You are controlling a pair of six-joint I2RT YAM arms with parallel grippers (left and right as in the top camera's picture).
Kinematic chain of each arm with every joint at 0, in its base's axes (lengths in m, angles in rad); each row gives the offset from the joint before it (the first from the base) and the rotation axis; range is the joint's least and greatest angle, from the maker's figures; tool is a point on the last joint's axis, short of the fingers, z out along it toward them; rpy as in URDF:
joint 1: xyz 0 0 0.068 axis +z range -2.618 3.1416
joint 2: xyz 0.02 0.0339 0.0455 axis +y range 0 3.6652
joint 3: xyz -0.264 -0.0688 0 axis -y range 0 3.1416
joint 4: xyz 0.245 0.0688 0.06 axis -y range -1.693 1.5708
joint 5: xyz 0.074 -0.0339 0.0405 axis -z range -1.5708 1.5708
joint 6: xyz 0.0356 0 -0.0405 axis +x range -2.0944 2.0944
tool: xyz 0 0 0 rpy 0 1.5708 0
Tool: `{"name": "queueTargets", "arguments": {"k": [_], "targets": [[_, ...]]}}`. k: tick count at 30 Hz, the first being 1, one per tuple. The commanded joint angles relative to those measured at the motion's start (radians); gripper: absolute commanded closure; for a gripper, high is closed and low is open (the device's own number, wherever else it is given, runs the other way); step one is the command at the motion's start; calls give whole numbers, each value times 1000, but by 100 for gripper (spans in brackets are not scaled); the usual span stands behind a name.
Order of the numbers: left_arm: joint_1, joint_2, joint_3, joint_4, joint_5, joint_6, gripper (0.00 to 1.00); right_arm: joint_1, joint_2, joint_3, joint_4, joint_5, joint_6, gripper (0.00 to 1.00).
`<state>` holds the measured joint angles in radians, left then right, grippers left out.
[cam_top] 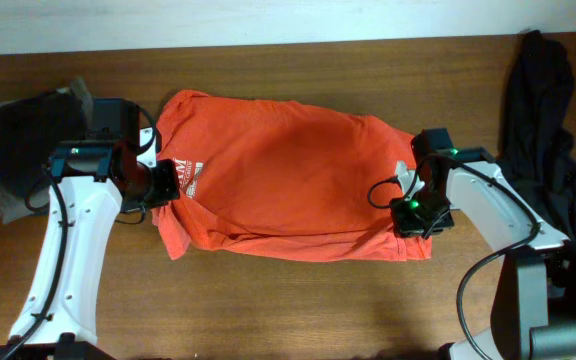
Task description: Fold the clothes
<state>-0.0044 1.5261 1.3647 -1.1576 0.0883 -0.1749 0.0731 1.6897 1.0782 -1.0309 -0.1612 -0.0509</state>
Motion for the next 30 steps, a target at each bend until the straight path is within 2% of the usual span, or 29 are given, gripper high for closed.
{"name": "queueTargets", "arguments": {"k": [1,17,28,30], "targets": [[-2,-4,-2,2,-7,12,99,5,1,-23,15,11,8,66],[-2,-4,-2,6,-7,12,99,5,1,-76,132,-31,8,62],[-1,-4,-2,6,-7,13,99,5,1,-112,160,-74,8,63],[-1,-4,-2,6,-7,12,99,5,1,-133,180,-74,8,67]]}}
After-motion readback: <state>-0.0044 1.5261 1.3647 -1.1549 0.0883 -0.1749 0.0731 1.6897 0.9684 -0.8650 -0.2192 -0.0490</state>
